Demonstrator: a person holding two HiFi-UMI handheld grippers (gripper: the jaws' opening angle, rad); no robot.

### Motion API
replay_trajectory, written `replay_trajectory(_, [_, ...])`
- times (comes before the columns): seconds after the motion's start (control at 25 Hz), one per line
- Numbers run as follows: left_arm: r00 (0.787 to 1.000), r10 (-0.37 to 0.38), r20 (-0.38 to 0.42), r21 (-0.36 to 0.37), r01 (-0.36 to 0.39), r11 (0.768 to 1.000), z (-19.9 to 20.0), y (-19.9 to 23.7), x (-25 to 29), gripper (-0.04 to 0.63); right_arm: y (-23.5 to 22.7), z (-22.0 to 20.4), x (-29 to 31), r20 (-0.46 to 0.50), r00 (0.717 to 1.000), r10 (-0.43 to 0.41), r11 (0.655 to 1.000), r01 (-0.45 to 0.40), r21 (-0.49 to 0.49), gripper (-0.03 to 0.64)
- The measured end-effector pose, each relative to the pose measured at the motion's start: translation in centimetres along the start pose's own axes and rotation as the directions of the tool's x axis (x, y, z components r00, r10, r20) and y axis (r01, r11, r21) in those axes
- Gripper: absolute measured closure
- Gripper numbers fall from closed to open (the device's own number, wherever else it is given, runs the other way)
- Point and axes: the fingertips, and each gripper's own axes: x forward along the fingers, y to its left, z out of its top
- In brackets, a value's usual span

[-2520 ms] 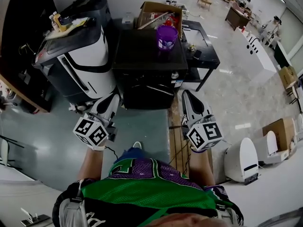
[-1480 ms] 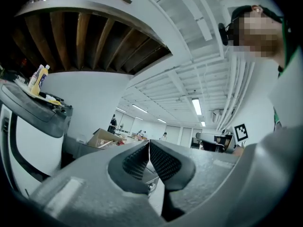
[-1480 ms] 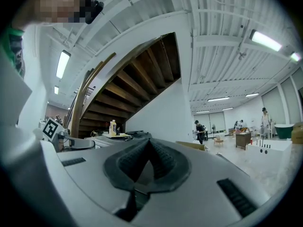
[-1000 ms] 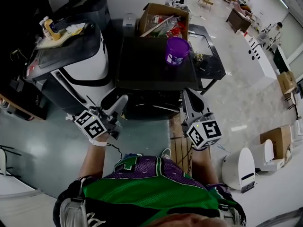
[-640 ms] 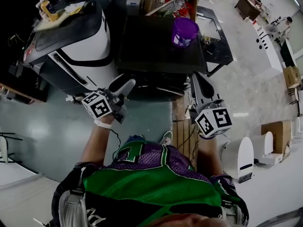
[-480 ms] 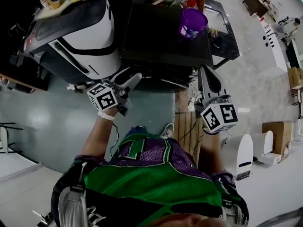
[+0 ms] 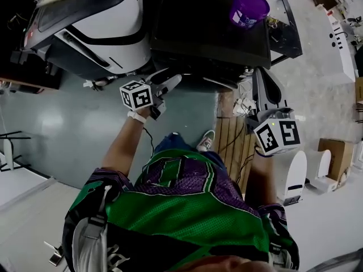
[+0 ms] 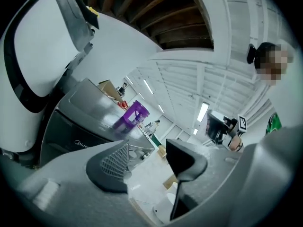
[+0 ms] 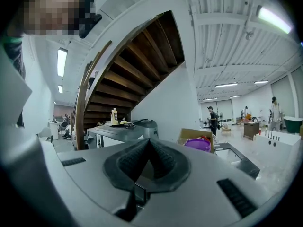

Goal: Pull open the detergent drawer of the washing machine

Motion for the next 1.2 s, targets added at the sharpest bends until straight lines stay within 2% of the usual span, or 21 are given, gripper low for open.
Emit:
replay_trajectory(0.16, [1.0, -0.005, -0.001, -0.049, 0.005, 0.999, -1.2, 2.8, 1.3, 0.359, -0.1, -0.9, 0.9, -0.025, 1.0, 0.008, 1.0, -0.008, -0.012, 0.615])
replay_trajectory(0.52, [0.998, 0.048, -0.038, -0.131, -0.053, 0.99, -4.8, 10.5, 3.3, 0.359, 0.3, -2.9, 2.8, -0.058, 0.998, 0.013, 1.0, -0.014, -0.026, 0.615])
replay_trajectory(0.84, [0.991, 0.058, -0.121, -0.119, -0.072, 0.99, -7.4, 15.8, 5.2, 0.359, -0.4, -5.7, 3.0, -0.104, 0.994, -0.025, 1.0, 0.024, -0.018, 0.615])
replay_trajectory(1.04, [0.99, 0.066, -0.124, -0.145, -0.084, 0.986, -7.8, 17.8, 6.3, 0.359, -0.7, -6.7, 2.7, -0.129, 0.991, -0.047, 0.999, 0.044, -0.025, 0.615])
replay_trajectory(1.2, [0.991, 0.032, -0.131, -0.159, -0.053, 0.986, -8.3, 18.6, 6.6, 0.349, -1.3, -6.9, 2.5, -0.14, 0.988, -0.064, 0.997, 0.059, -0.041, 0.615])
